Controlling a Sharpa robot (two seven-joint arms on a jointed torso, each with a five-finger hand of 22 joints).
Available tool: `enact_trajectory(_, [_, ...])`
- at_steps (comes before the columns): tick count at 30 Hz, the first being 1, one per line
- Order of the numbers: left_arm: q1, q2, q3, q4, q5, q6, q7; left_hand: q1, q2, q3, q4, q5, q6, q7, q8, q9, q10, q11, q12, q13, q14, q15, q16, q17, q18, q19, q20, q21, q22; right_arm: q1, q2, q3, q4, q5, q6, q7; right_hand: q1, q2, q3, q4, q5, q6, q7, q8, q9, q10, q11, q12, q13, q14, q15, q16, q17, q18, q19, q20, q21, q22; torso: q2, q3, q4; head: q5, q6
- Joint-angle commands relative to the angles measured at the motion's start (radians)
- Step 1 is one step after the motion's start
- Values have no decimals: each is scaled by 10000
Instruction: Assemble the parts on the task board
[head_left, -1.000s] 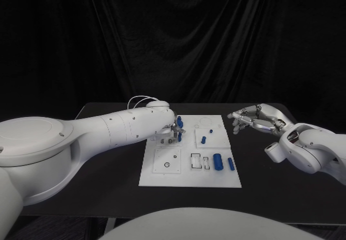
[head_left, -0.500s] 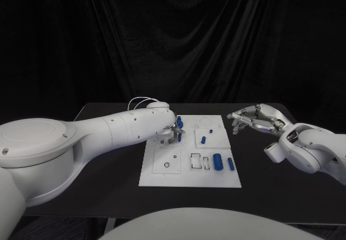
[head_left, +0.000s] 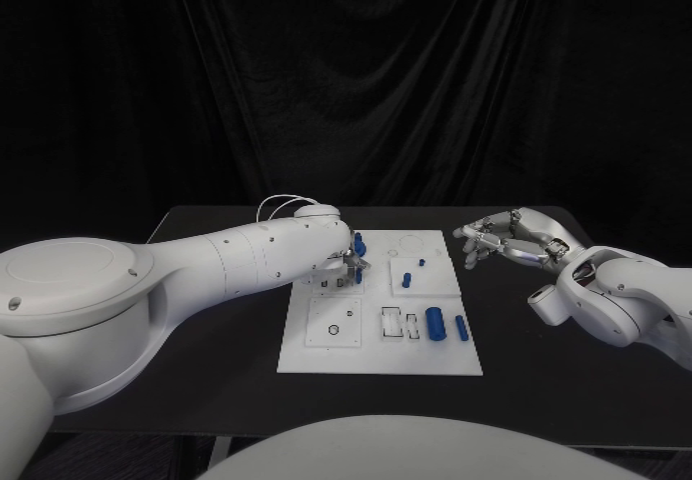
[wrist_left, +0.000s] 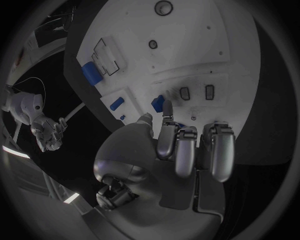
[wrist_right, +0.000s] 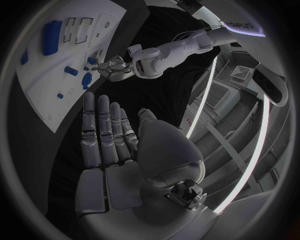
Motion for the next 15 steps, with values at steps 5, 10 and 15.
enact_trajectory(5, [-56,57,9,0,65,212,128,140,-1,85,-1,23,-65,-2,-78,23,1533,-382,1536,3864,1072,-40,27,2633,58,-86,17,-71,955,-25,19,8,-4,-32,118,-165,146,0,-32,-13,63,44,2,52,-16,90,0,36,-15,49,-8,56,-21,99,81,-3,35,-14,0,4,2,-2,-2])
enact_trajectory(10, [-87,79,9,-14,66,244,113,187,-4,161,-50,31,-63,-2,-123,59,1533,-378,1536,3864,1072,-33,27,2633,68,-117,27,-96,924,-25,25,8,2,-32,130,-177,181,-3,-26,-14,94,42,5,52,-20,85,3,30,-28,40,-7,60,-31,97,81,-4,32,-19,-1,2,1,-16,-2])
enact_trajectory(15, [-104,94,9,-65,66,256,103,276,-15,314,-149,62,-70,-4,-203,115,1533,-378,1536,3864,1072,-31,27,2633,67,-113,35,-103,935,-25,34,8,-12,-32,159,-194,181,-3,-26,-14,94,42,5,52,-20,85,3,30,-28,40,-7,60,-31,97,81,-4,32,-19,-1,3,2,-38,-2])
